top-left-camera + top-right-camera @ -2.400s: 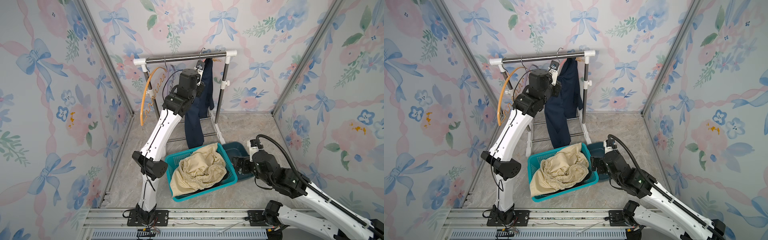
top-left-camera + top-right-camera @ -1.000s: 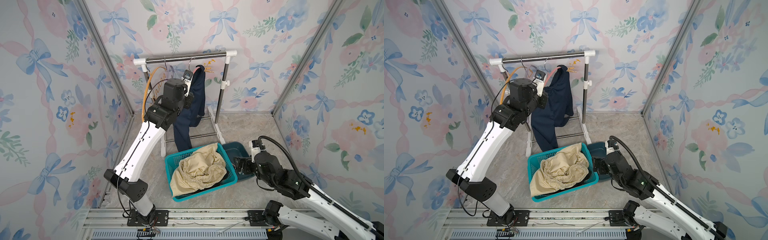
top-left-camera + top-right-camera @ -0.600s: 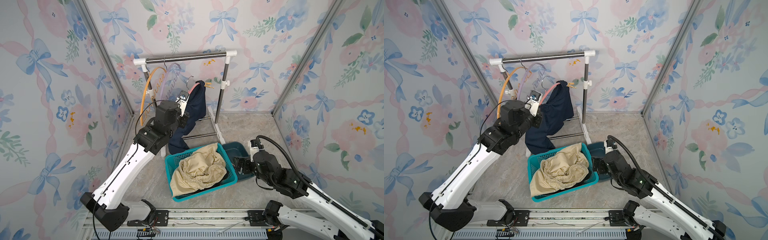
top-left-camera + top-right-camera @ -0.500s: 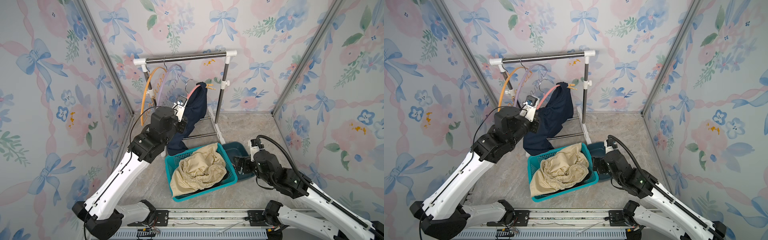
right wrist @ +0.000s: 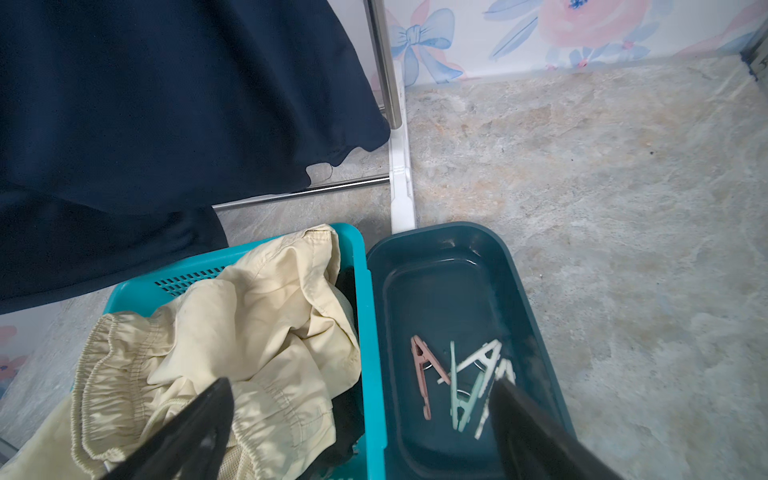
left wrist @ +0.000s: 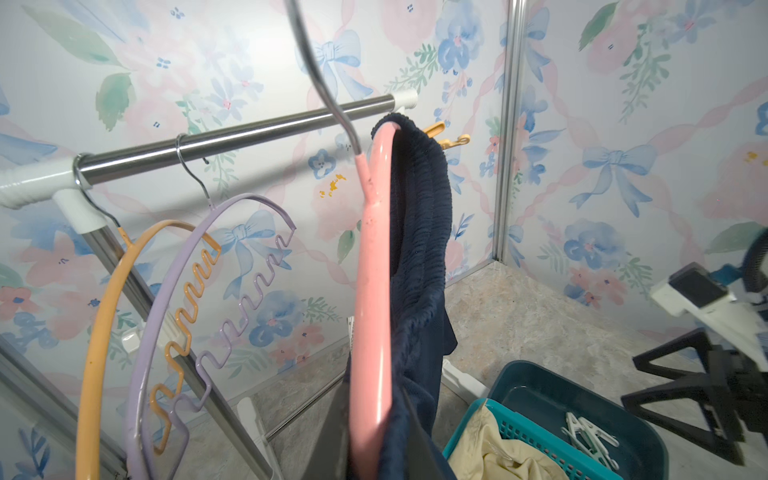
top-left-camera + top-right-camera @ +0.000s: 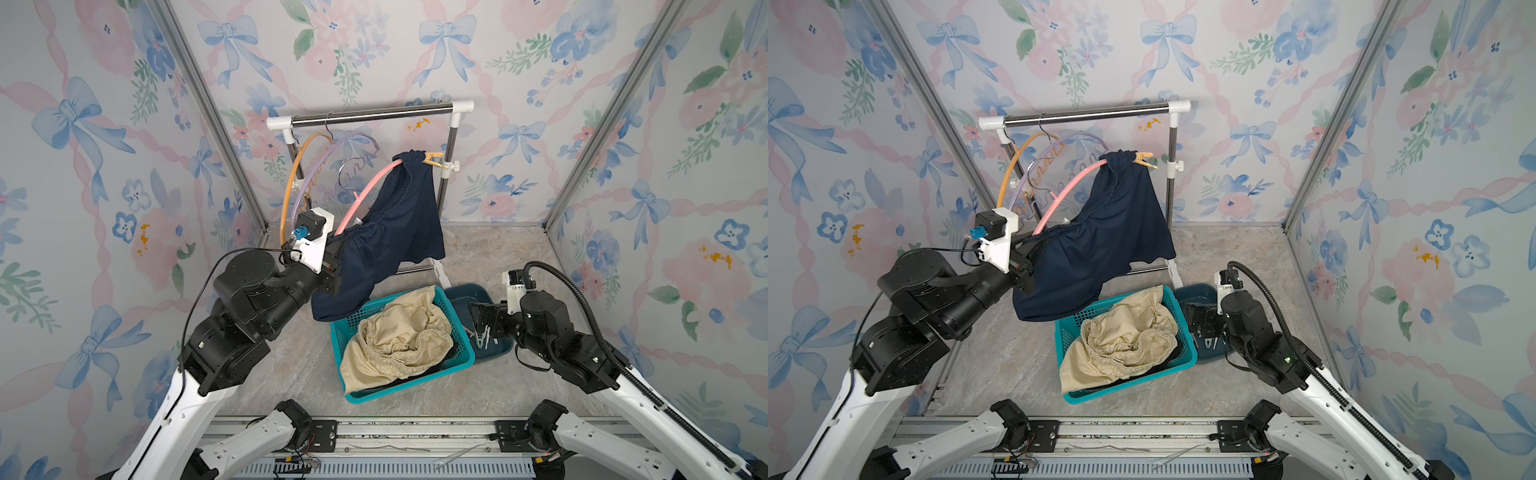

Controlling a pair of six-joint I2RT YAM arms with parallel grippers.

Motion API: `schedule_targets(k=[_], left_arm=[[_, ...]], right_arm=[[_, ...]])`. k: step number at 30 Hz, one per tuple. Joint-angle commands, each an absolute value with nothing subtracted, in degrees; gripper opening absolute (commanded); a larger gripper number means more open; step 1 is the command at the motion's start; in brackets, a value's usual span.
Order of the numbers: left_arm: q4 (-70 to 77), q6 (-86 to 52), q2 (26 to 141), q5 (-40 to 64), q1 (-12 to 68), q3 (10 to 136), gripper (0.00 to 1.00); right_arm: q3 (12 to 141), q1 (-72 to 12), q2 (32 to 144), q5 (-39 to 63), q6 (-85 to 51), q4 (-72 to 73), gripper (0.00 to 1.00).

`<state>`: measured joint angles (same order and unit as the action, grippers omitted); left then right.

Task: Remove the clothespins securing shorts to the hanger
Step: Pick up the hanger from the clothesline, then adjust the shorts in the basket.

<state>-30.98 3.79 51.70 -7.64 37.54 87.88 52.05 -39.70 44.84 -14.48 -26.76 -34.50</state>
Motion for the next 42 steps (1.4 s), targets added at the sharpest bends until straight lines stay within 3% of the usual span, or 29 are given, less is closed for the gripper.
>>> schedule_targets(k=[1, 12, 17, 23, 31, 33, 42], left_arm=[[-25.38, 2.7, 49.6, -3.03, 37.97, 94.14, 0.0], [-25.6, -0.31, 46.46, 1.83, 37.97, 98.08, 0.0], [-28.21, -1.85, 42.76, 0.03, 37.97, 94.54, 0.0], [-32.11, -3.97, 36.57, -0.14, 37.97, 88.56, 0.0], [-34.67, -2.19, 30.35, 3.07, 37.97, 80.24, 0.0], [-34.8, -1.96, 30.47, 4.22, 37.97, 79.44, 0.0], [-34.86, -1.39, 37.62, 8.63, 37.97, 76.69, 0.0]], right_arm=[[53.22, -38.72, 44.54, -13.21, -25.51, -32.92, 0.96], [56.31, -37.1, 46.22, -12.73, -24.68, -32.69, 0.97], [57.43, -37.0, 47.26, -9.32, -24.56, -32.48, 1.0], [56.56, -37.0, 47.29, -5.69, -24.56, -30.49, 0.94], [54.71, -36.93, 44.96, -2.28, -23.8, -26.98, 0.95], [53.53, -36.96, 43.91, -1.53, -22.98, -25.76, 0.99], [50.47, -35.97, 39.46, -2.72, -20.17, -23.89, 0.97]])
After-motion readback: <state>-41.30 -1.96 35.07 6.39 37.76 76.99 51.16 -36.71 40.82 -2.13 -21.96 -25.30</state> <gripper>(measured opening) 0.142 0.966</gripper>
